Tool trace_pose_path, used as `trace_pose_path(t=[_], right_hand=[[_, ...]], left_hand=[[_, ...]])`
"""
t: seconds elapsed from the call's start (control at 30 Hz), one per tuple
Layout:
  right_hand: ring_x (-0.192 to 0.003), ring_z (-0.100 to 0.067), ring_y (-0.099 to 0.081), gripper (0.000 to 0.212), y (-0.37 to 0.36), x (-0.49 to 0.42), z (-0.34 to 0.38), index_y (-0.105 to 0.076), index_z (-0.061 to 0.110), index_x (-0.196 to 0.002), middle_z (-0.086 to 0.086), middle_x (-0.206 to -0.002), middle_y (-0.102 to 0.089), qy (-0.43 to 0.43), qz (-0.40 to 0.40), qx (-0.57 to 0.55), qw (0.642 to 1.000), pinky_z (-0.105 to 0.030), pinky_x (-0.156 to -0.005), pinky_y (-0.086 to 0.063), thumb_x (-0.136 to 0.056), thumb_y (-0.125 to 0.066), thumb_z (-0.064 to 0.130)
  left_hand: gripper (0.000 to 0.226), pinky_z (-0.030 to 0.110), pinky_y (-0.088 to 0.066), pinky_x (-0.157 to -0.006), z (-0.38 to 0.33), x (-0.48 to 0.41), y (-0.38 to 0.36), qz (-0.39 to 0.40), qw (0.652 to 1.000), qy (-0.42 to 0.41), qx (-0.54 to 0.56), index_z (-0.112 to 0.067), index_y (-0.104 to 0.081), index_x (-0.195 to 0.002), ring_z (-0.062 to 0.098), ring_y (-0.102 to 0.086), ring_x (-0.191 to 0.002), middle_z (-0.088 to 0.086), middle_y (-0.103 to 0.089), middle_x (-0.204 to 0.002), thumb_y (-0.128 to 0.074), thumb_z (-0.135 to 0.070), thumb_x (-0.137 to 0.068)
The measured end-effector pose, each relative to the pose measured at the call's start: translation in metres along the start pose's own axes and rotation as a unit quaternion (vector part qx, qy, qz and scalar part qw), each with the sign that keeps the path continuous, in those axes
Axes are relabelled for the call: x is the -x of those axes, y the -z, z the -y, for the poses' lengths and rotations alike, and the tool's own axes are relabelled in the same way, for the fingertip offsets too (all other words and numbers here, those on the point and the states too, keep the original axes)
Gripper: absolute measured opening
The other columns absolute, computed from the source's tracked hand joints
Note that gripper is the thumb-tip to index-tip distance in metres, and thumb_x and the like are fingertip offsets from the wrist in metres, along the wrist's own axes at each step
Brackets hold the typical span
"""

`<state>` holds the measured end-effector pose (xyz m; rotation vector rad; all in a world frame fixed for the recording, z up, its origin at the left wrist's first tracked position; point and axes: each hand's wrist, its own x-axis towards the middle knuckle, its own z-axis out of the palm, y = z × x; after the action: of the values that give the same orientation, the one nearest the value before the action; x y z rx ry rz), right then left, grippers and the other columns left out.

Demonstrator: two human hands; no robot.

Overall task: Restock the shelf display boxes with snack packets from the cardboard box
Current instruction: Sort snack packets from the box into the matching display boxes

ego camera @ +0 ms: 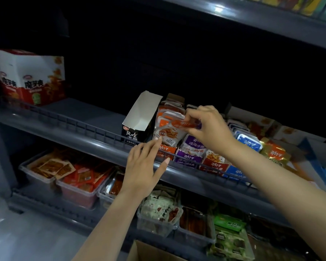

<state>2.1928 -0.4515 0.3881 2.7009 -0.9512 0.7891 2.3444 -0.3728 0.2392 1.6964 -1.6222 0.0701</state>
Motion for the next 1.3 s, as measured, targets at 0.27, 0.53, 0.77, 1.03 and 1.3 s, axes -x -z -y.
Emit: trace_pose_path(t=[0.27,0.53,0.77,1.03,1.3], right_hand=[[-0.084,-0.013,-0.063,0.016,0.013,-0.015,0.007,-0.067,0.020,-0.093,0.004,-0.090,-0.069,0.006,0.100,-0.017,0.995,-0.035,-0.082,-0.053,-0.083,-0.071,0.032],[-0.099,-0.018,-0.050,0.027,-0.015,0.003,0.010,-0.063,0.023,-0.118,0.002,-0.099,-0.070,0.001,0.038,0.008,0.999,-0.020,-0.079,-0.025,-0.091,-0.061,0.028],[-0.087,-0.019,-0.061,0.018,0.000,-0.021,0.003,-0.070,0.020,-0.102,0.002,-0.084,-0.068,0.009,0.126,0.068,0.990,-0.034,-0.089,-0.044,-0.088,-0.066,0.030],[-0.110,-0.015,-0.059,0.039,-0.007,-0.041,0.022,-0.067,0.023,-0.114,0.005,-0.118,-0.066,0.000,0.194,0.098,0.976,-0.036,-0.105,-0.035,-0.085,-0.064,0.048],[-0.085,-0.009,-0.064,0.029,-0.013,-0.040,0.014,-0.076,0.027,-0.092,0.010,-0.087,-0.072,-0.048,0.195,0.008,0.980,-0.040,-0.101,-0.041,-0.090,-0.056,0.047]], left_hand=[[0.071,0.037,-0.012,-0.117,0.000,0.001,-0.003,0.005,1.000,-0.001,-0.010,-0.029,-0.024,-0.149,0.016,-0.021,-0.140,-0.008,-0.031,-0.151,-0.014,-0.067,-0.090],[0.077,0.037,-0.013,-0.117,-0.002,0.001,-0.002,0.006,0.999,0.004,-0.043,-0.026,-0.033,-0.146,0.019,-0.024,-0.138,-0.004,-0.034,-0.150,-0.007,-0.068,-0.087],[0.074,0.035,-0.012,-0.116,-0.003,0.000,-0.002,0.013,0.998,0.000,-0.064,-0.027,-0.032,-0.147,0.018,-0.026,-0.137,-0.006,-0.034,-0.149,-0.011,-0.067,-0.088],[0.070,0.038,-0.020,-0.114,-0.001,0.001,-0.004,0.006,0.998,-0.004,-0.062,-0.026,-0.029,-0.148,0.020,-0.031,-0.136,-0.004,-0.037,-0.148,-0.020,-0.065,-0.091],[0.072,0.038,-0.022,-0.113,-0.003,0.003,-0.007,0.002,0.998,-0.006,-0.055,-0.026,-0.021,-0.151,0.022,-0.034,-0.135,-0.002,-0.038,-0.148,-0.020,-0.065,-0.090]])
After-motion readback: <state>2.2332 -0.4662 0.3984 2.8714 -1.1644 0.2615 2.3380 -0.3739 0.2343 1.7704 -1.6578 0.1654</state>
